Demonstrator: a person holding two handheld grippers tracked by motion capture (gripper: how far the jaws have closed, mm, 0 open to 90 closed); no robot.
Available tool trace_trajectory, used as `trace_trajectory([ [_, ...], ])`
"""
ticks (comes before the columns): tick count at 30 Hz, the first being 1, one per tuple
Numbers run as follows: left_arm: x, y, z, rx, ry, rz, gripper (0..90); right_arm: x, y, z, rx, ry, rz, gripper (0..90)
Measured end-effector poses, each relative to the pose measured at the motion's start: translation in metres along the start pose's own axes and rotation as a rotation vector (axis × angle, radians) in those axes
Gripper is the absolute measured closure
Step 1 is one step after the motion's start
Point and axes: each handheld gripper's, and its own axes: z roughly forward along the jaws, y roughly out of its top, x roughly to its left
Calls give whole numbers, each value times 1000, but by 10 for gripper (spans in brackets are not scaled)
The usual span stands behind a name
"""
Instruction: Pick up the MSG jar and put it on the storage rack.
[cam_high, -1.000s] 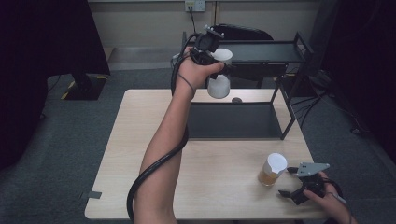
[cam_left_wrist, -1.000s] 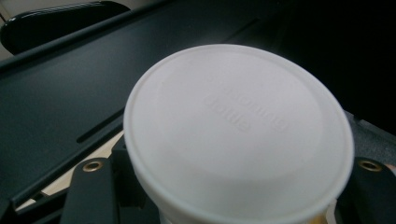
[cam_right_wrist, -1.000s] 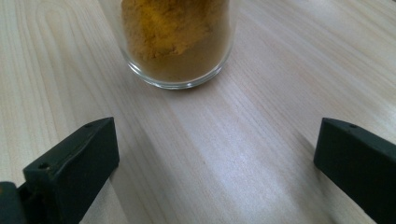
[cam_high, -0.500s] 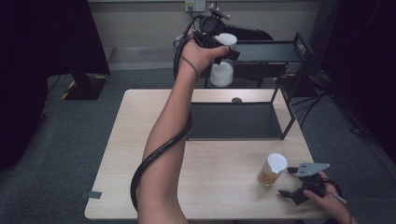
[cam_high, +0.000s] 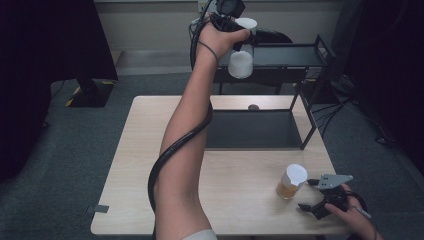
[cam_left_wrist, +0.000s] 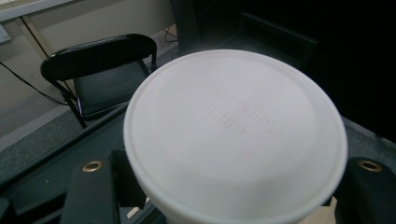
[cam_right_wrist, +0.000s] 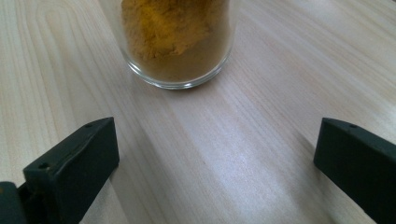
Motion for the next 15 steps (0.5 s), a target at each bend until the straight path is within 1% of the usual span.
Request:
trace_trajectory([
  [3,1,2,3,-10,8,-9,336,0,0,0,0,0,0,0],
  [8,6,7,10,-13,18,-14,337,0,0,0,0,0,0,0],
  [11,9,10,15,-11,27,-16,337,0,0,0,0,0,0,0],
  [15,13,11,24,-22,42,-25,336,0,0,0,0,0,0,0],
])
